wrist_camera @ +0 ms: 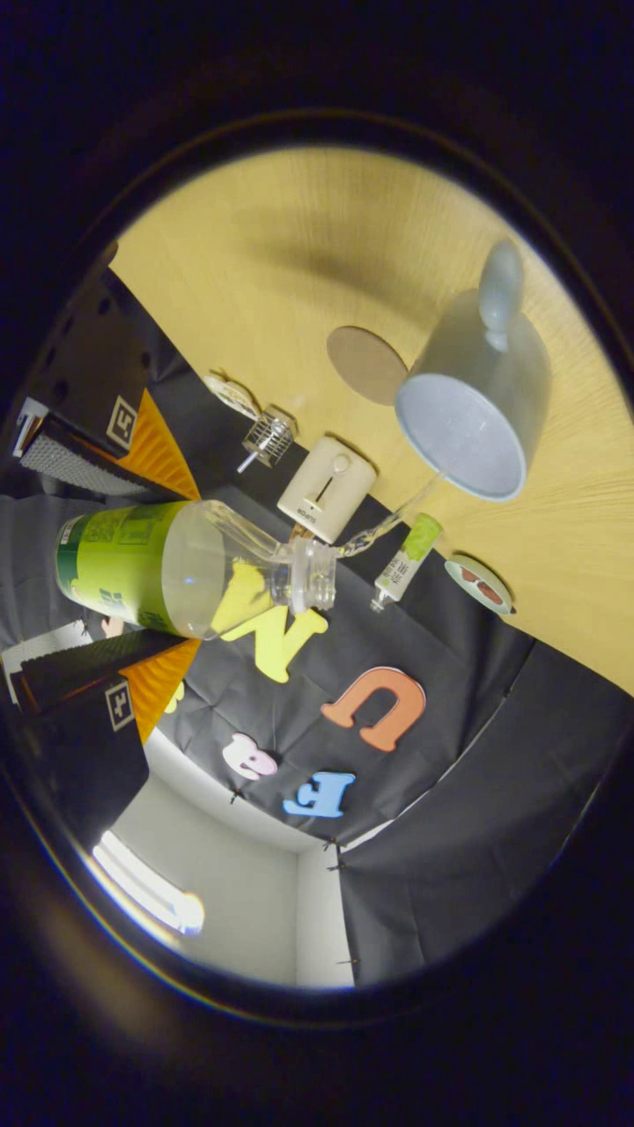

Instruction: Take the bottle from table, then pour the juice into the cup, finally place the bottle on the coaster

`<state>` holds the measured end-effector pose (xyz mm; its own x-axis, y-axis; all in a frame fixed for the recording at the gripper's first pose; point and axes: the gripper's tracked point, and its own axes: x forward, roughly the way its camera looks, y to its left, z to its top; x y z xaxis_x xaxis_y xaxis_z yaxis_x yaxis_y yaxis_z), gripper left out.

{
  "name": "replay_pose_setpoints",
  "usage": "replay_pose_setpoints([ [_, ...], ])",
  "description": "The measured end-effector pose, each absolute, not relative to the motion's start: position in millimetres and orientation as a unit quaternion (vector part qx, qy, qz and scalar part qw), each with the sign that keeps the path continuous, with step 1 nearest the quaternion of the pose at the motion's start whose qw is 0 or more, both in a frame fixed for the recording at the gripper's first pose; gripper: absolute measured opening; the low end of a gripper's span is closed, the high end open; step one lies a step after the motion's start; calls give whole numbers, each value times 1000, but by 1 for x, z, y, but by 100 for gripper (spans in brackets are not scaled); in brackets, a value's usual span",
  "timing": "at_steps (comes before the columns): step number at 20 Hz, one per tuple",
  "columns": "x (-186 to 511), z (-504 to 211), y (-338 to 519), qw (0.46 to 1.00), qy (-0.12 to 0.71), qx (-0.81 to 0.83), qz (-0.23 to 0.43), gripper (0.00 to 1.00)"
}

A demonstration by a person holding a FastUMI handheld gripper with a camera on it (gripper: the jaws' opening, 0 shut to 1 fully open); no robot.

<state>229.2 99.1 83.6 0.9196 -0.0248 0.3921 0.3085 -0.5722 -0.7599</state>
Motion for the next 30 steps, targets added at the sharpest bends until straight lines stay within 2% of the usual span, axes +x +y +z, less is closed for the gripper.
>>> replay_pose_setpoints([
  [13,221,119,111,398,-133,-880,-222,80],
  [30,214,119,121,374,-150,-887,-227,80],
])
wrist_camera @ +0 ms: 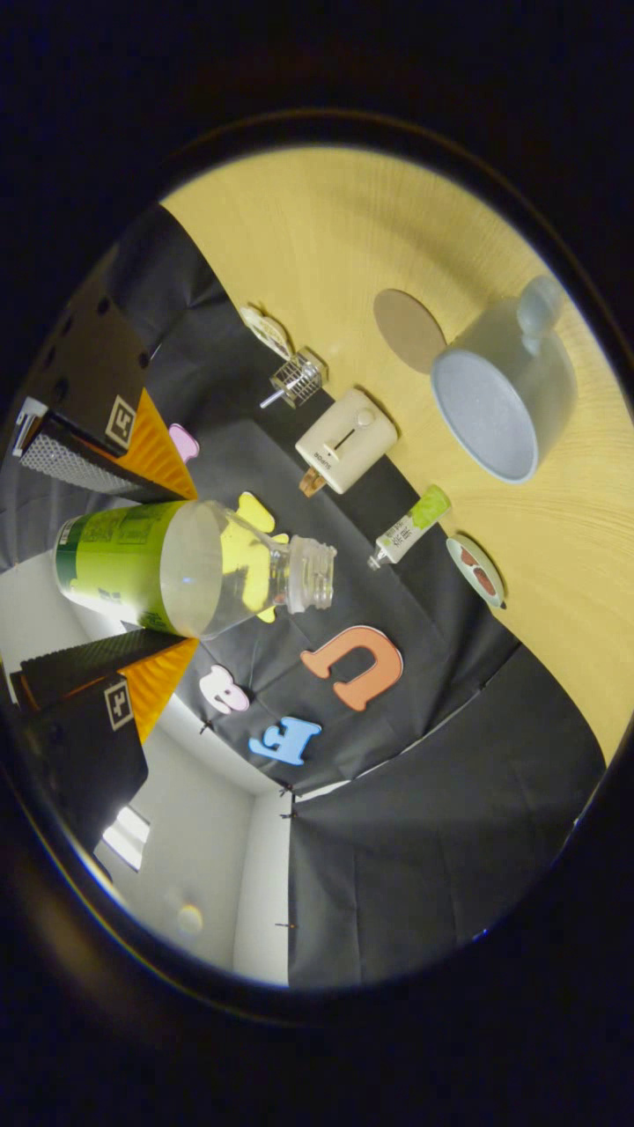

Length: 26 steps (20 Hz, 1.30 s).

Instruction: Take the bottle from table, then pour the juice into the cup, finally place the bottle on the coaster

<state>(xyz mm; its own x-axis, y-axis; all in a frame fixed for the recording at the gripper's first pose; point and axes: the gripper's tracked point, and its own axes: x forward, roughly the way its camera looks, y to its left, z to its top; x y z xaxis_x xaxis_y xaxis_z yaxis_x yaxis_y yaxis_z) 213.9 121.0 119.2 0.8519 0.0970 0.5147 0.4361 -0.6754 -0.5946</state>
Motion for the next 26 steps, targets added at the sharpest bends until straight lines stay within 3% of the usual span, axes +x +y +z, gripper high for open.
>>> replay_pose_setpoints([
  [5,216,119,107,428,-151,-862,-225,80],
  [11,237,99,67,616,-103,-755,-199,80],
  [16,247,67,69,778,-72,-610,-128,81],
  [26,262,45,93,962,1,-271,-41,80],
])
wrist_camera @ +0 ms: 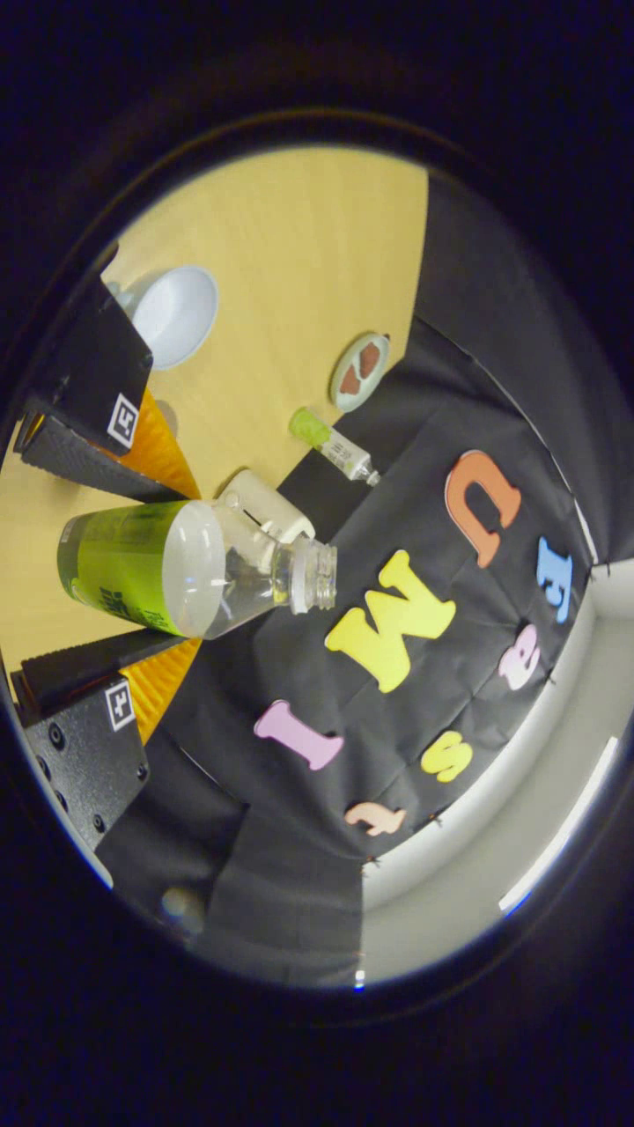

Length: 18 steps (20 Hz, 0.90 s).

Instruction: Take the bottle from table, then pour the juice into the cup, finally place the bottle on the coaster

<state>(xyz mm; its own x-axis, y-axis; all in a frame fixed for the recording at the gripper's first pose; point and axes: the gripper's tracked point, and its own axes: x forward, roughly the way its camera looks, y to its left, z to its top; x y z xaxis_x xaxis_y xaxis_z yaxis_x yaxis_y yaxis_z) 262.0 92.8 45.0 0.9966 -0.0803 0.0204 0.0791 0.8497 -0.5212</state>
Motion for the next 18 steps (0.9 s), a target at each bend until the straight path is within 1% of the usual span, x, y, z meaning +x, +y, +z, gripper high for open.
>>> replay_pose_setpoints([
  [3,273,49,104,981,-5,-193,-25,81],
  [6,292,45,108,993,6,-119,-18,81],
  [8,308,45,109,997,4,-71,-14,81],
  [11,336,29,116,1000,14,7,10,81],
  [13,352,13,116,999,30,18,11,80],
  [18,367,-4,118,998,46,28,24,81],
])
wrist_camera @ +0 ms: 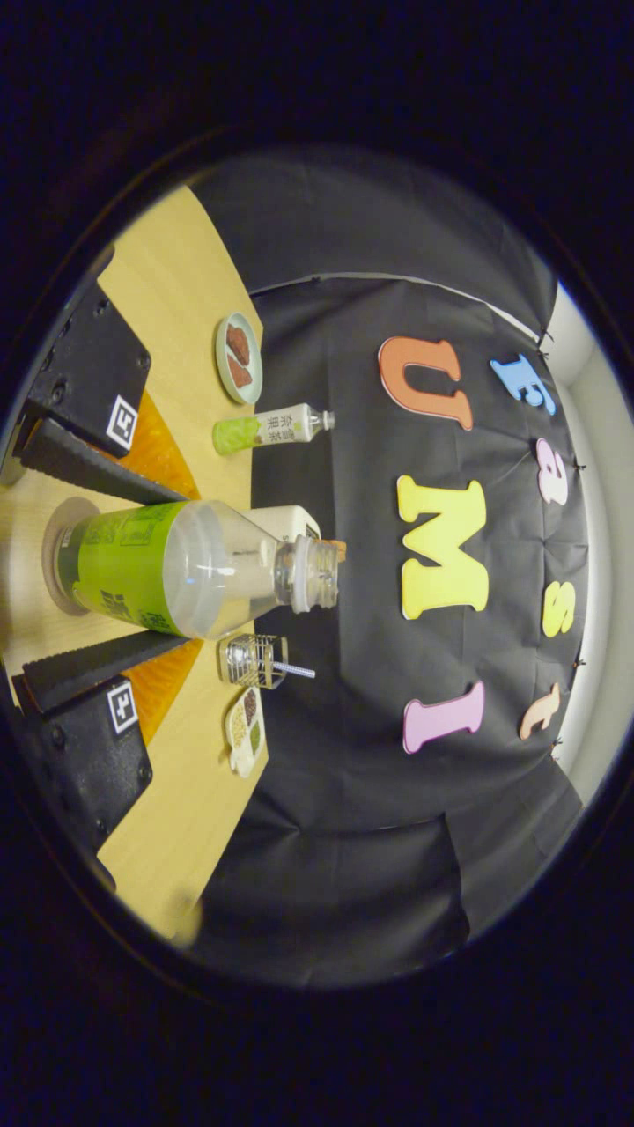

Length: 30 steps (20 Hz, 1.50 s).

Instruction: Take the bottle from table, then pour the juice into the cup, finally place the bottle on the coaster

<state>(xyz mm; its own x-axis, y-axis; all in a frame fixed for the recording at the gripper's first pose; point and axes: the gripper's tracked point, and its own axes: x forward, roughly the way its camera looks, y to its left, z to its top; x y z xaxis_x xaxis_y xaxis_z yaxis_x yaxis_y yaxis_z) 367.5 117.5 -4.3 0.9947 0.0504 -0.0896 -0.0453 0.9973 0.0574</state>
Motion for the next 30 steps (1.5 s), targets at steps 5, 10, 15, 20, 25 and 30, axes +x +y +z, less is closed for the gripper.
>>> replay_pose_setpoints([
  [5,367,-12,129,998,46,-3,37,81],
  [10,364,-19,132,998,59,-7,36,83],
  [15,346,-7,130,998,56,-1,31,100],
  [20,310,19,133,999,36,-2,19,100],
  [25,260,39,138,999,35,-6,12,100],
  [30,196,63,144,1000,19,-7,24,100],
])
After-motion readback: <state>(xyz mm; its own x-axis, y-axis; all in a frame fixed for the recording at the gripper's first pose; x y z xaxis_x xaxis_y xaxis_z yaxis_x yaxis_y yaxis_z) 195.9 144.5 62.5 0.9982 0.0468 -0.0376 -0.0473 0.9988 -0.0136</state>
